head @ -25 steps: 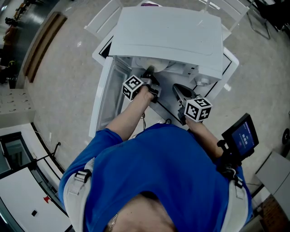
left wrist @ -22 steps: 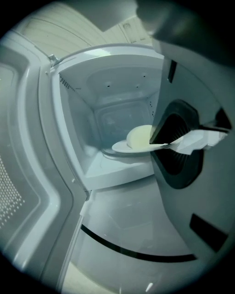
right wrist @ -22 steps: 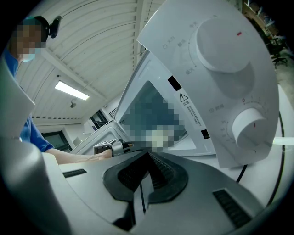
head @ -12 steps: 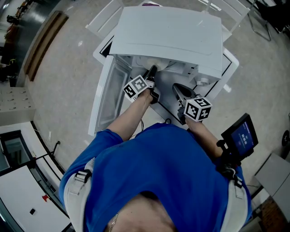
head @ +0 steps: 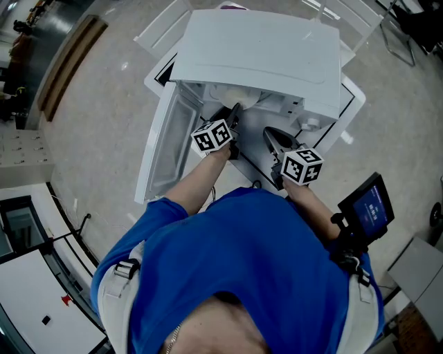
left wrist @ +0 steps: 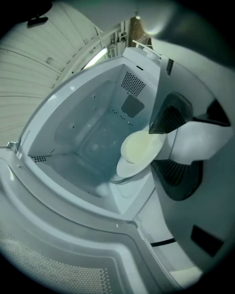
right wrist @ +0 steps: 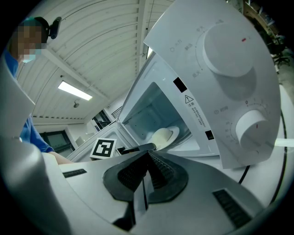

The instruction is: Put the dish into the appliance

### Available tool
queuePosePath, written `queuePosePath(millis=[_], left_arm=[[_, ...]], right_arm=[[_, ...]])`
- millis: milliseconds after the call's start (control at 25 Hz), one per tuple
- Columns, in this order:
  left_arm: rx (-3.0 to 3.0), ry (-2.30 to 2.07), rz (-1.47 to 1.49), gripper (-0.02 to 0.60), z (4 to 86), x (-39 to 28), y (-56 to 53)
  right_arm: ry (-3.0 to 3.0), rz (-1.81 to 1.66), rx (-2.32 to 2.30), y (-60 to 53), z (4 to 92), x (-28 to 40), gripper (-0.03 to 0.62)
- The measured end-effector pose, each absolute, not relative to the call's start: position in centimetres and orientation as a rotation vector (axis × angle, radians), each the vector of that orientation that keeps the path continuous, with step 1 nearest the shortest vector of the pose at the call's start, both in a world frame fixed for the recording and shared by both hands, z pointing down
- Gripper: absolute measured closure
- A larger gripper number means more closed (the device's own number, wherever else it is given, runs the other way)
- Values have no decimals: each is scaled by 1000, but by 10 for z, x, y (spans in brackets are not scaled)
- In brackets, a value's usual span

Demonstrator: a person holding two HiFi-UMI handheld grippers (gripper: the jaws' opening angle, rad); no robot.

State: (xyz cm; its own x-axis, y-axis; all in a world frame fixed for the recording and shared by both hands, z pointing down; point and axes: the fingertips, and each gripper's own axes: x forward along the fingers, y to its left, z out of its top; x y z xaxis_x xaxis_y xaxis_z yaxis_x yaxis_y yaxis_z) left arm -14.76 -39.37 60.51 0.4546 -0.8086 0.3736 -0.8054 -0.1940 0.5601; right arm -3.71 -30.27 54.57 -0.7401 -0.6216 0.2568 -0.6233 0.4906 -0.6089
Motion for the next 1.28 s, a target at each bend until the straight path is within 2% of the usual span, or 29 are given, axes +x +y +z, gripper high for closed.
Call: queuePosePath(millis=[440,520,560,1280], left_arm=[[2030,-1321,22,394,608,-147,-394],[2044,-1305,31,310,609,-145,-393],[2053,-1302,38,300,609,-144,-393],[2231,-1529,403,302,607,-157,-385]], right_arm=[[-2711,1099,1125,-302,545,-39,592],[-2710,1097,1123,-302,545,-39,592],[-2709,1096,1122,-302,545,-39,592],[-2713,1081,1117,-303,545,-41,592]])
